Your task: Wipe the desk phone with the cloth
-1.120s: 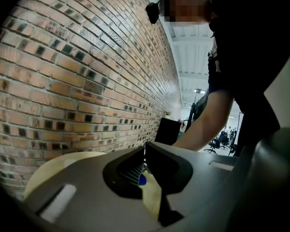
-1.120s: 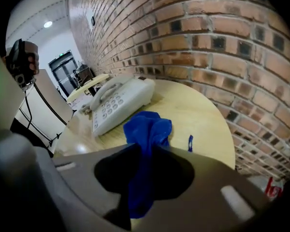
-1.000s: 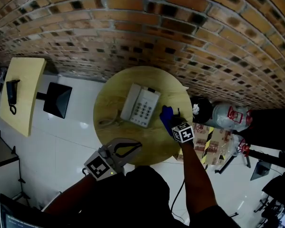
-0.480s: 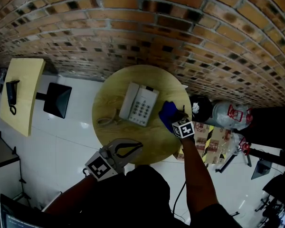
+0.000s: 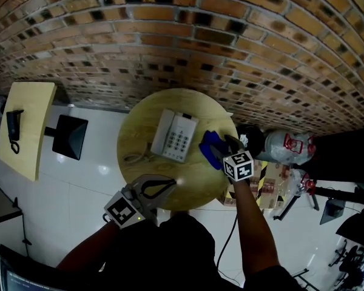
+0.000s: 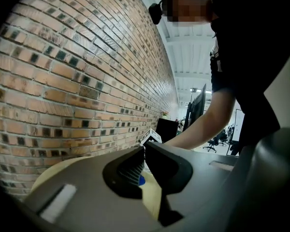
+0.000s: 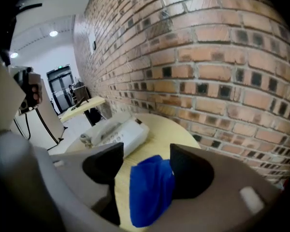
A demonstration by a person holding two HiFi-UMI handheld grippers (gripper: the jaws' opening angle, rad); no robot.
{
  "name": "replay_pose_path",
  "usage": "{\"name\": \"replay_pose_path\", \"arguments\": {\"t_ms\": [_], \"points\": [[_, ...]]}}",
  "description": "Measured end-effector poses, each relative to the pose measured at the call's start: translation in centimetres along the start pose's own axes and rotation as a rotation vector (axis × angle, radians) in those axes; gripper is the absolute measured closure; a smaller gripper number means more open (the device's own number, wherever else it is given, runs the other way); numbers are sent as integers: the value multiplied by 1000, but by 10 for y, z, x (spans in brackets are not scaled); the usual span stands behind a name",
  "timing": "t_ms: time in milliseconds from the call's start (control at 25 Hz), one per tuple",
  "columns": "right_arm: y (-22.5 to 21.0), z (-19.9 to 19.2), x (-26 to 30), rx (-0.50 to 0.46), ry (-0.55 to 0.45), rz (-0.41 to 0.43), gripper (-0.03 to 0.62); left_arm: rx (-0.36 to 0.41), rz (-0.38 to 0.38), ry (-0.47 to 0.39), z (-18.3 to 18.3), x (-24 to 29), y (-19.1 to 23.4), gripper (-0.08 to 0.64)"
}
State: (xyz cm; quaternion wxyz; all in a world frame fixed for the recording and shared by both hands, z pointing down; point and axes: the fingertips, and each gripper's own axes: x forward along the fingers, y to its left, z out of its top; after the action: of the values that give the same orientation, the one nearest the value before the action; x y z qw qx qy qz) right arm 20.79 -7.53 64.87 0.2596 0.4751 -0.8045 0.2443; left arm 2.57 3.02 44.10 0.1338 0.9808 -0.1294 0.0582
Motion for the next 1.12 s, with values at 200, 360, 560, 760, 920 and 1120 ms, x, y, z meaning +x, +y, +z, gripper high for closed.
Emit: {"name": "replay_pose_path", "arguments": {"t_ms": [200,360,560,760,920,1120], "points": [[64,70,-62,-40,-245,41,308,19,-10,-29,13,-19,-3,555],[149,111,-122,-144,-444,106,385,47,-14,-55,21,-42,-7,555],[245,130,-179,-154,-583,170,534,73,-39,-84,34,-75,-22,555],[319,124,-205,-137,-583,230,581,115,-107,-83,35,-106,-51,560],[353,113,-218,-109,-582,251,591,115,-141,-75,31,-128,-67,560],[369,107,-221,-71,-583,211,592,102,-176,-70,31,-140,-80,560]]}}
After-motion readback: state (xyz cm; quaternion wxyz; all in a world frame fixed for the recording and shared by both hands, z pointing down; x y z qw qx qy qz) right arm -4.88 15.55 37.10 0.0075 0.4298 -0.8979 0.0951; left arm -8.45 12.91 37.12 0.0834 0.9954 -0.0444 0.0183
